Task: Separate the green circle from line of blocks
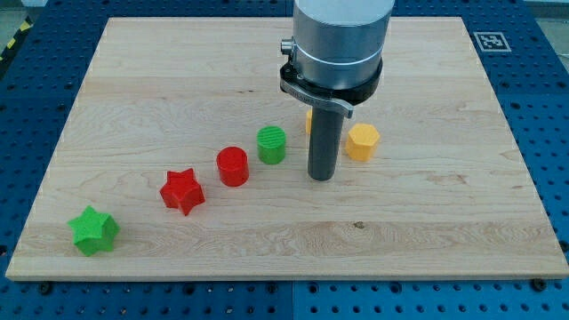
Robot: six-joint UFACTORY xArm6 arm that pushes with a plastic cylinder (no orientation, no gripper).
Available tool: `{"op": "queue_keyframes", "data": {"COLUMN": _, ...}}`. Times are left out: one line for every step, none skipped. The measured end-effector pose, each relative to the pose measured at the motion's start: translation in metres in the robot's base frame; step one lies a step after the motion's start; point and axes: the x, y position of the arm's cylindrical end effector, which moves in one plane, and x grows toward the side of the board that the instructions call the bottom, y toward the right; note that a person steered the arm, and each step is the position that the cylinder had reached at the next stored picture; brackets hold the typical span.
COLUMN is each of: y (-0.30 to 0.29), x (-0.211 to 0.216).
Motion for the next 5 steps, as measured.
{"op": "queue_keyframes", "data": {"y": -0.019, "x": 0.000}}
{"op": "queue_keyframes", "data": {"y": -0.023, "x": 0.000}}
{"op": "queue_keyframes", "data": {"y": -0.032, "x": 0.000}}
{"op": "queue_keyframes", "data": {"y": -0.034, "x": 0.000}}
{"op": "queue_keyframes", "data": {"y": -0.037, "x": -0.001}}
